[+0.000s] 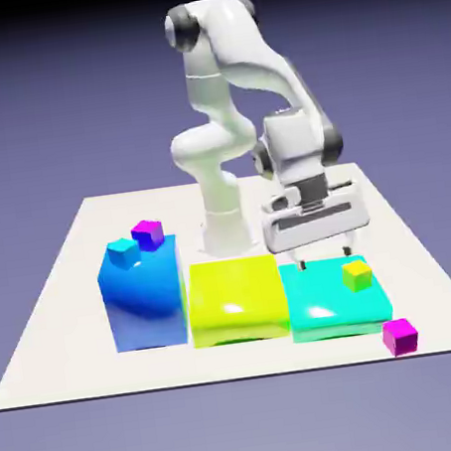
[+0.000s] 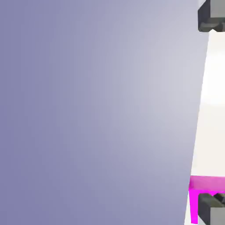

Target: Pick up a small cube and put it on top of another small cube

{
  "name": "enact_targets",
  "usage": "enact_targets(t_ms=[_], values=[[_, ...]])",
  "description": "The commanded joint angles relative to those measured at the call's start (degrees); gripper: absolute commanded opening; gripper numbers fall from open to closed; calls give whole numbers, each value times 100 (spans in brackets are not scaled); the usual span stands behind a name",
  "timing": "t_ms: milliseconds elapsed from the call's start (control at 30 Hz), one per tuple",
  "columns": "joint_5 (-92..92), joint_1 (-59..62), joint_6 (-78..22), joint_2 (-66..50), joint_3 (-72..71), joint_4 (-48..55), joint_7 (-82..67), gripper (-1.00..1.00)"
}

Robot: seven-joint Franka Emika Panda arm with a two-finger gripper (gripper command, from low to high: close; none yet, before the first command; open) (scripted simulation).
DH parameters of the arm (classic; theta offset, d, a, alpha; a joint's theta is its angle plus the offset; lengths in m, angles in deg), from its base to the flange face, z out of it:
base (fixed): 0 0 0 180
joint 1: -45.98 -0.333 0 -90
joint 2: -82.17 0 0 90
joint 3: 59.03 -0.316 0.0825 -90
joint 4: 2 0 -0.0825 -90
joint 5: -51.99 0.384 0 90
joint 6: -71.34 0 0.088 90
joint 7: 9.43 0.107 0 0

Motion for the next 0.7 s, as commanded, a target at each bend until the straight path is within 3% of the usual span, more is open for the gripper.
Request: enact_targets(t_ms=[0, 367, 567, 600, 667], values=[[49, -157, -77, -208, 63, 146, 53, 0], [564, -1963, -893, -2403, 727, 1685, 612, 0], [880, -1614, -300, -3329, 324, 2033, 396, 0], [880, -1614, -300, -3329, 324, 2033, 396, -100], [809, -1692, -432, -3122, 414, 1955, 444, -100]])
